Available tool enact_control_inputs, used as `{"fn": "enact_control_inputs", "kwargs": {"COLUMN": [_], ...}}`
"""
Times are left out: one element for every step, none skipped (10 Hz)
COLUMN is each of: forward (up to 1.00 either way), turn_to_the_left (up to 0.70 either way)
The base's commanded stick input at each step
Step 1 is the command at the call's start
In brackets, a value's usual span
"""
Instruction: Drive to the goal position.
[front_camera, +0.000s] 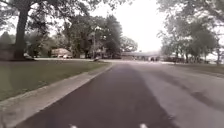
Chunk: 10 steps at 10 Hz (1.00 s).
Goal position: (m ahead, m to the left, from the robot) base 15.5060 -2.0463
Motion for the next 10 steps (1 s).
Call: {"fn": "enact_control_inputs", "kwargs": {"forward": [0.7, 0.7, 0.7, 0.7, 0.7, 0.7, 0.7, 0.7, 0.7, 0.7], "turn_to_the_left": [-0.24, -0.23, -0.05, 0.0, 0.0, 0.0, 0.0, 0.0, 0.0, 0.0]}}
